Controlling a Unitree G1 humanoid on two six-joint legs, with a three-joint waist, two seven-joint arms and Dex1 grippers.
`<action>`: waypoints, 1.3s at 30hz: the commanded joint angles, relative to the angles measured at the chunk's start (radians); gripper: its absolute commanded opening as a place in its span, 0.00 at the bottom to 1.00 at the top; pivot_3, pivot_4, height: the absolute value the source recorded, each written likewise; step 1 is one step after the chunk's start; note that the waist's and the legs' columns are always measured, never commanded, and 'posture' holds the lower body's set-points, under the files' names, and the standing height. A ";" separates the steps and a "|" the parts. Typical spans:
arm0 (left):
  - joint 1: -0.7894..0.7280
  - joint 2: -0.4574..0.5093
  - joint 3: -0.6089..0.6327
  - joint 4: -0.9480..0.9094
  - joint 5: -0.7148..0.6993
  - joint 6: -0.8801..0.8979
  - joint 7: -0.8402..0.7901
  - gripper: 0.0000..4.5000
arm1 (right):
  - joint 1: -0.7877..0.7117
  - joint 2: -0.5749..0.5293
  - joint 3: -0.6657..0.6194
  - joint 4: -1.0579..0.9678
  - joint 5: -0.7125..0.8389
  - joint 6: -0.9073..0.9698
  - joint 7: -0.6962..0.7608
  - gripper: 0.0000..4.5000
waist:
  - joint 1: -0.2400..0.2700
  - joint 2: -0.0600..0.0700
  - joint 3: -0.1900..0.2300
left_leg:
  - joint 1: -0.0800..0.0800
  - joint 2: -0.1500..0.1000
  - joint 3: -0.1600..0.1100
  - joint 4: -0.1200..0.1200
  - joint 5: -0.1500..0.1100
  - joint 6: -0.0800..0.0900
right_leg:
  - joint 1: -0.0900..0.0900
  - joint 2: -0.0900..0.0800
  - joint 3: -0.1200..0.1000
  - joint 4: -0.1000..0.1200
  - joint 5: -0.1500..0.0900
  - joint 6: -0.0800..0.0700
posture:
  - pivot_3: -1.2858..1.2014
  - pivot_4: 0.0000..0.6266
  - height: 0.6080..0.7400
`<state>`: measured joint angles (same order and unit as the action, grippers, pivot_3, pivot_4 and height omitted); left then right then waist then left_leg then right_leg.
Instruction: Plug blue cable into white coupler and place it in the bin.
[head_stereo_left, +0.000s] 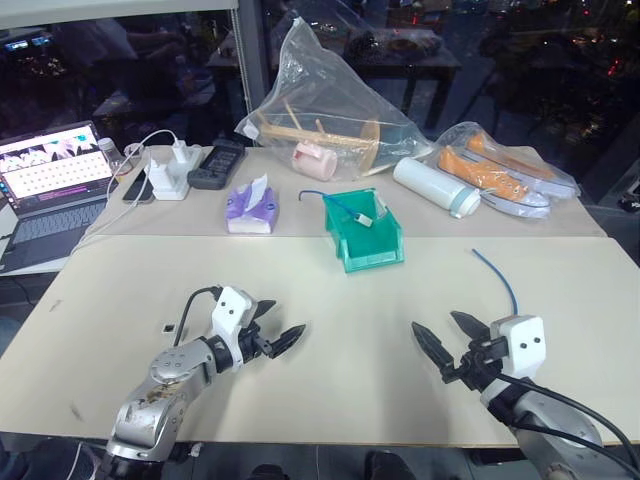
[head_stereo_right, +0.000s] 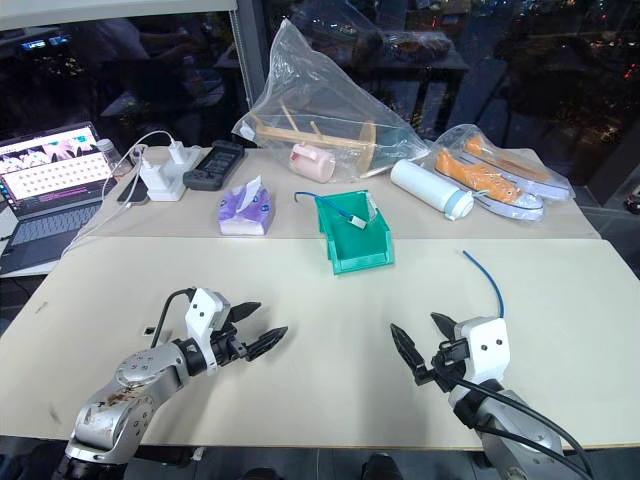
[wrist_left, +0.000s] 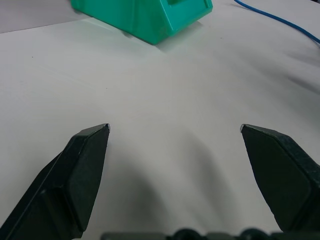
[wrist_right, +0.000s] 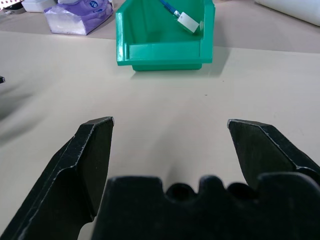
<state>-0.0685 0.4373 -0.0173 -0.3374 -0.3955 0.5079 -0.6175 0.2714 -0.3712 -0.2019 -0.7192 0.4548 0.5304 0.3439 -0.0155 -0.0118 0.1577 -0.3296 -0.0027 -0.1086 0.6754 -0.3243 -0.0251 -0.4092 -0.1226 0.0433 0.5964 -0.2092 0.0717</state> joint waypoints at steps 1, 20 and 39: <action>-0.047 0.027 -0.005 -0.059 -0.065 0.019 -0.079 1.00 | -0.032 -0.108 -0.119 0.030 0.025 -0.032 0.084 0.94 | 0.000 0.000 0.000 | 0.000 0.000 0.000 0.000 0.000 0.000 | 0.000 0.000 0.000 0.000 0.000 0.000 | 0.52 0.24 1.00; -0.085 0.181 -0.052 -0.195 -0.203 0.055 -0.311 1.00 | -0.232 -0.634 -0.152 0.782 -0.062 -0.247 0.758 0.94 | -0.012 0.001 0.007 | 0.002 0.004 0.001 0.003 -0.003 0.005 | 0.005 0.008 0.006 -0.001 0.000 -0.002 | 0.52 0.24 1.00; -0.097 0.148 -0.081 -0.200 -0.188 0.057 -0.238 1.00 | -0.759 -0.852 0.312 1.150 -0.578 -0.932 1.030 0.94 | -0.033 0.005 0.013 | 0.007 0.003 0.005 0.002 -0.001 0.003 | 0.005 0.008 0.012 0.000 0.001 -0.001 | 0.52 0.24 1.00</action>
<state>-0.1659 0.5855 -0.1048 -0.5115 -0.5836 0.5779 -0.8645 -0.4331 -1.2343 0.0530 0.3757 -0.0580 -0.3034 1.3476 -0.0487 -0.0067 0.1705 -0.3220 0.0005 -0.1040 0.6768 -0.3256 -0.0227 -0.4038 -0.1142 0.0553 0.5964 -0.2086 0.0709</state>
